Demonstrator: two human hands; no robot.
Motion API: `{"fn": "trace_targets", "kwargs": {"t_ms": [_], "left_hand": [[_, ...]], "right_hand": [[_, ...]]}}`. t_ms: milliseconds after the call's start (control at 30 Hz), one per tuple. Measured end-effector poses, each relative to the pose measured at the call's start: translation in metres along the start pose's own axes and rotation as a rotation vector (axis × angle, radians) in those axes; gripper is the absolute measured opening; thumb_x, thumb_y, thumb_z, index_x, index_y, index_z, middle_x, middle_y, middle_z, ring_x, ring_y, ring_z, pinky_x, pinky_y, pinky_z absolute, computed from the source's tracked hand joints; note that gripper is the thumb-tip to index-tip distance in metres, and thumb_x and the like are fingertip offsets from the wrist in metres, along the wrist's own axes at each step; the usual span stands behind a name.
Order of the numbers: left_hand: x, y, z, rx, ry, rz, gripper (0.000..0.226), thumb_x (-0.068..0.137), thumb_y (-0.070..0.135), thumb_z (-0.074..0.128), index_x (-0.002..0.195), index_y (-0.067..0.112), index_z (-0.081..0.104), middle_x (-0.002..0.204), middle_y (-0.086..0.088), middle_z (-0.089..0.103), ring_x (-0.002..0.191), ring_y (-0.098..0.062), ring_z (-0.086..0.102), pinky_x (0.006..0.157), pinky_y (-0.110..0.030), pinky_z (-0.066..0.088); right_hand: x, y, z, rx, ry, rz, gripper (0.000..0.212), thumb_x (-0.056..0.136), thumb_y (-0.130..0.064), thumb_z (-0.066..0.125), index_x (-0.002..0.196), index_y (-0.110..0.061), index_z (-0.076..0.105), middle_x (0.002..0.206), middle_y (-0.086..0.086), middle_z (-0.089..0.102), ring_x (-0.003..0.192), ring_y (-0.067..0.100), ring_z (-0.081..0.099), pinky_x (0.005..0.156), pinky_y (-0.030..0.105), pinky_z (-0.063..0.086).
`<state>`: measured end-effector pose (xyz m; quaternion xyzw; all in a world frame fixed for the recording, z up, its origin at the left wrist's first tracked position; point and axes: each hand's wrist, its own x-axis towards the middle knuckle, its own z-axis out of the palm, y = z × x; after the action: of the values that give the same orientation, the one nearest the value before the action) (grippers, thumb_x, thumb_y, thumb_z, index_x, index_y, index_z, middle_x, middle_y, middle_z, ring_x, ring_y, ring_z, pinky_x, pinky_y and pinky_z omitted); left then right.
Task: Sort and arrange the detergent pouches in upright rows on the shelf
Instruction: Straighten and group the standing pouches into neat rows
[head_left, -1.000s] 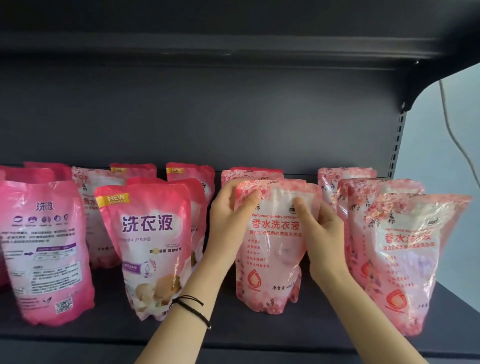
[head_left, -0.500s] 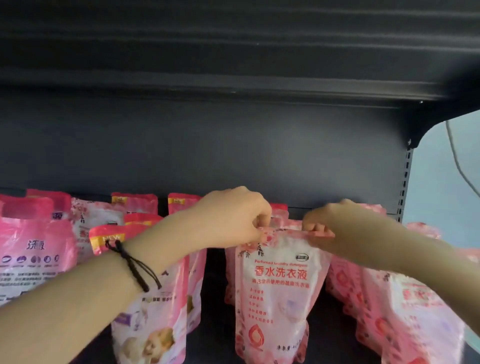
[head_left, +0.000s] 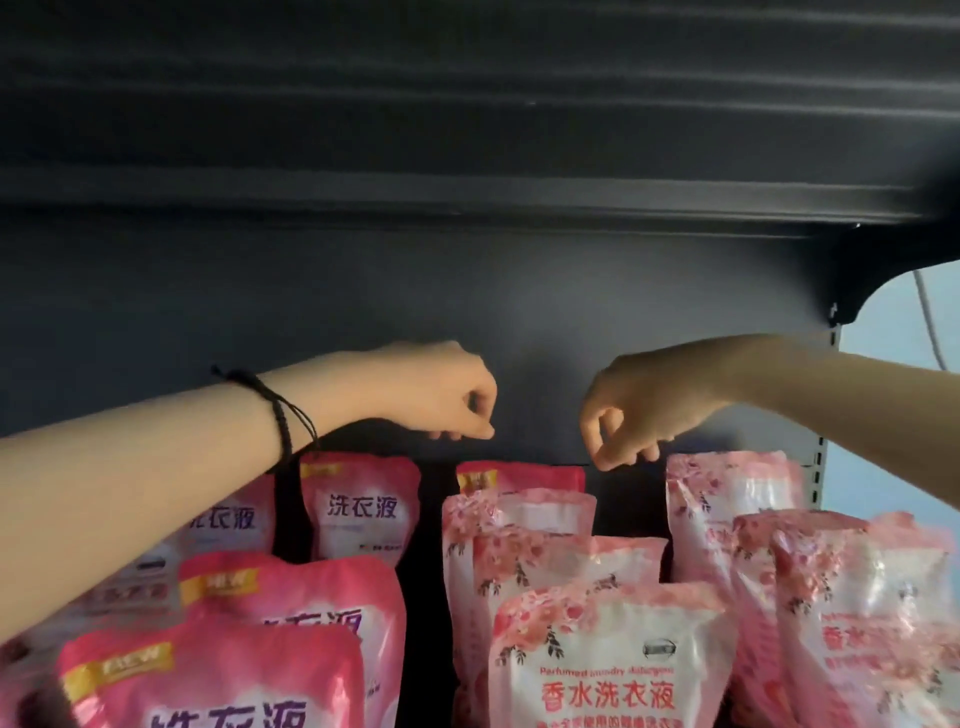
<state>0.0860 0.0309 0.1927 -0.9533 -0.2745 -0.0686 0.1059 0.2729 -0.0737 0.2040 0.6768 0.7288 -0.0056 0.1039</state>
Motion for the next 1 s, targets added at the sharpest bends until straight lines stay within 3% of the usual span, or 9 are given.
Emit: {"fn": "trace_targets", "kwargs": {"t_ms": [100, 233, 333, 467, 567, 667, 767, 867, 1000], "left_hand": [[0.03, -0.022, 0.01, 0.0, -0.112, 0.043, 0.021, 0.087, 0.041, 0.066, 0.102, 0.026, 0.068, 0.085, 0.016, 0.065, 0.069, 0.004, 0.054, 0.067, -0.021, 0.044], [0.059, -0.035, 0.03, -0.09, -0.212, 0.059, 0.034, 0.086, 0.037, 0.069, 0.115, 0.021, 0.066, 0.105, 0.004, 0.071, 0.089, -0.009, 0.062, 0.07, -0.02, 0.042], [0.068, -0.038, 0.047, -0.13, -0.277, 0.07, 0.033, 0.084, 0.038, 0.071, 0.112, 0.019, 0.068, 0.102, 0.003, 0.073, 0.09, -0.011, 0.064, 0.069, -0.019, 0.043], [0.071, -0.039, 0.076, -0.083, -0.23, 0.037, 0.021, 0.085, 0.033, 0.07, 0.097, 0.016, 0.068, 0.09, 0.0, 0.073, 0.07, -0.008, 0.056, 0.057, -0.023, 0.04], [0.07, -0.042, 0.081, -0.202, -0.169, -0.023, 0.016, 0.088, 0.025, 0.068, 0.089, 0.009, 0.068, 0.086, -0.01, 0.075, 0.065, -0.009, 0.058, 0.06, -0.022, 0.043], [0.063, -0.051, 0.076, -0.408, -0.071, -0.091, 0.012, 0.09, 0.017, 0.065, 0.08, 0.012, 0.06, 0.088, -0.016, 0.07, 0.066, -0.012, 0.056, 0.06, -0.02, 0.042], [0.048, -0.059, 0.068, -0.756, 0.064, -0.184, 0.021, 0.095, 0.013, 0.058, 0.077, 0.019, 0.049, 0.093, -0.012, 0.06, 0.081, -0.02, 0.055, 0.07, -0.03, 0.048], [0.03, -0.065, 0.045, -1.098, 0.235, -0.231, 0.02, 0.099, 0.012, 0.05, 0.08, 0.016, 0.045, 0.09, -0.011, 0.062, 0.083, -0.029, 0.063, 0.068, -0.036, 0.057], [0.01, -0.072, 0.001, -1.258, 0.477, -0.239, 0.021, 0.099, 0.01, 0.049, 0.08, 0.014, 0.042, 0.087, -0.009, 0.06, 0.072, -0.028, 0.066, 0.062, -0.04, 0.06]], "right_hand": [[0.041, 0.015, 0.0, -0.097, 0.022, 0.013, 0.016, 0.084, -0.035, 0.067, 0.092, -0.021, 0.068, 0.09, 0.005, 0.073, 0.078, 0.016, 0.067, 0.079, 0.035, 0.057], [0.078, 0.03, 0.01, -0.126, -0.035, 0.016, 0.029, 0.081, -0.042, 0.07, 0.101, -0.021, 0.068, 0.099, 0.003, 0.072, 0.094, 0.02, 0.067, 0.08, 0.03, 0.051], [0.093, 0.034, 0.024, -0.165, -0.079, 0.034, 0.026, 0.082, -0.04, 0.068, 0.101, -0.022, 0.068, 0.099, 0.0, 0.072, 0.093, 0.017, 0.067, 0.073, 0.025, 0.047], [0.101, 0.036, 0.039, -0.124, -0.067, 0.073, 0.01, 0.085, -0.022, 0.059, 0.079, -0.019, 0.065, 0.077, -0.002, 0.07, 0.066, 0.01, 0.062, 0.062, 0.021, 0.044], [0.097, 0.036, 0.034, -0.027, -0.039, 0.105, 0.016, 0.086, -0.016, 0.056, 0.072, -0.017, 0.065, 0.075, -0.004, 0.07, 0.067, 0.008, 0.064, 0.073, 0.027, 0.054], [0.092, 0.035, 0.022, 0.134, 0.031, 0.141, 0.013, 0.087, -0.012, 0.058, 0.078, -0.015, 0.067, 0.078, 0.003, 0.071, 0.068, 0.009, 0.065, 0.067, 0.024, 0.054], [0.082, 0.034, 0.004, 0.346, 0.167, 0.156, 0.014, 0.091, -0.018, 0.061, 0.077, -0.017, 0.065, 0.077, -0.001, 0.07, 0.073, 0.009, 0.067, 0.061, 0.02, 0.049], [0.07, 0.028, -0.013, 0.641, 0.381, 0.118, 0.013, 0.092, -0.02, 0.063, 0.083, -0.012, 0.069, 0.082, 0.003, 0.072, 0.078, 0.012, 0.067, 0.068, 0.022, 0.052], [0.064, 0.001, -0.013, 1.213, 0.61, -0.077, 0.031, 0.087, -0.021, 0.065, 0.11, -0.001, 0.066, 0.098, 0.006, 0.073, 0.089, 0.016, 0.067, 0.085, 0.028, 0.053]]}}
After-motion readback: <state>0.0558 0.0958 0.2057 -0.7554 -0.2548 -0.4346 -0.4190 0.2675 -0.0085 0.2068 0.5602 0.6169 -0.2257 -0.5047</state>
